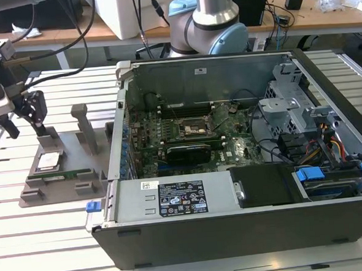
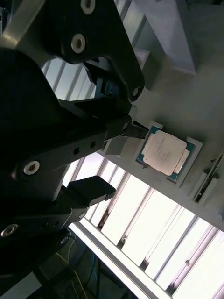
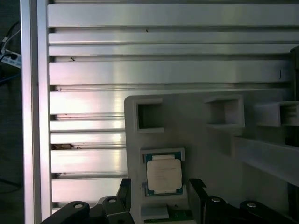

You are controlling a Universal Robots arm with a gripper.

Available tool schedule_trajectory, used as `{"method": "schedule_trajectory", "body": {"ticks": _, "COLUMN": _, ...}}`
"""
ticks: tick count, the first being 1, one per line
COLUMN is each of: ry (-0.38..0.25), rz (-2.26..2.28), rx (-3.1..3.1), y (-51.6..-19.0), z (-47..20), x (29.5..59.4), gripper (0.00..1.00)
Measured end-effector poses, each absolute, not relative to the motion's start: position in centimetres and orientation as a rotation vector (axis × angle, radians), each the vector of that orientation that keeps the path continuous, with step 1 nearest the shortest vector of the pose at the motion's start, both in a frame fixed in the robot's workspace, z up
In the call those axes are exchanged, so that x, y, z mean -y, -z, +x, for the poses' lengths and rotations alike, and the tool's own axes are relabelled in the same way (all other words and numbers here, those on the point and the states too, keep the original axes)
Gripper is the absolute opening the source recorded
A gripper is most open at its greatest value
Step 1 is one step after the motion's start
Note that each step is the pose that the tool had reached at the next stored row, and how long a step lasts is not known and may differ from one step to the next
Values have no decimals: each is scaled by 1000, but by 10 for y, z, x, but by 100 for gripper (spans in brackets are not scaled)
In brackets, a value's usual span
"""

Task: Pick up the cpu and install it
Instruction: 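Pick up the cpu and move it towards the insertion slot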

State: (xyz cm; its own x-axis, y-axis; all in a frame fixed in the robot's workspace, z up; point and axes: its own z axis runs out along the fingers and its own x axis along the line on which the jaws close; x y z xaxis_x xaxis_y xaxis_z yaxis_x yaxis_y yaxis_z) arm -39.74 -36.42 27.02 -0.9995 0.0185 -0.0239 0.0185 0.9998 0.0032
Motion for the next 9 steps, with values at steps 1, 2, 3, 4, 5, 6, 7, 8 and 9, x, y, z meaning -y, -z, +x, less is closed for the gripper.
{"method": "schedule_trajectory", "body": {"ticks": 1, "ry": -5, "rz": 29, "rx": -3117, "y": -269, "z": -397, "x": 363, "gripper": 60}}
{"method": "schedule_trajectory", "body": {"ticks": 2, "ry": -4, "rz": 29, "rx": -3118, "y": -267, "z": -397, "x": 362, "gripper": 60}}
{"method": "schedule_trajectory", "body": {"ticks": 3, "ry": -4, "rz": 28, "rx": -3118, "y": -265, "z": -397, "x": 361, "gripper": 60}}
{"method": "schedule_trajectory", "body": {"ticks": 4, "ry": -3, "rz": 26, "rx": -3118, "y": -263, "z": -397, "x": 360, "gripper": 60}}
{"method": "schedule_trajectory", "body": {"ticks": 5, "ry": -3, "rz": 22, "rx": -3118, "y": -261, "z": -397, "x": 360, "gripper": 60}}
{"method": "schedule_trajectory", "body": {"ticks": 6, "ry": -3, "rz": 12, "rx": -3118, "y": -259, "z": -397, "x": 360, "gripper": 60}}
{"method": "schedule_trajectory", "body": {"ticks": 7, "ry": -2, "rz": 3, "rx": -3118, "y": -258, "z": -397, "x": 360, "gripper": 60}}
{"method": "schedule_trajectory", "body": {"ticks": 8, "ry": 12, "rz": -21, "rx": -3118, "y": -257, "z": -397, "x": 360, "gripper": 60}}
{"method": "schedule_trajectory", "body": {"ticks": 9, "ry": 18, "rz": -41, "rx": -3117, "y": -255, "z": -397, "x": 360, "gripper": 60}}
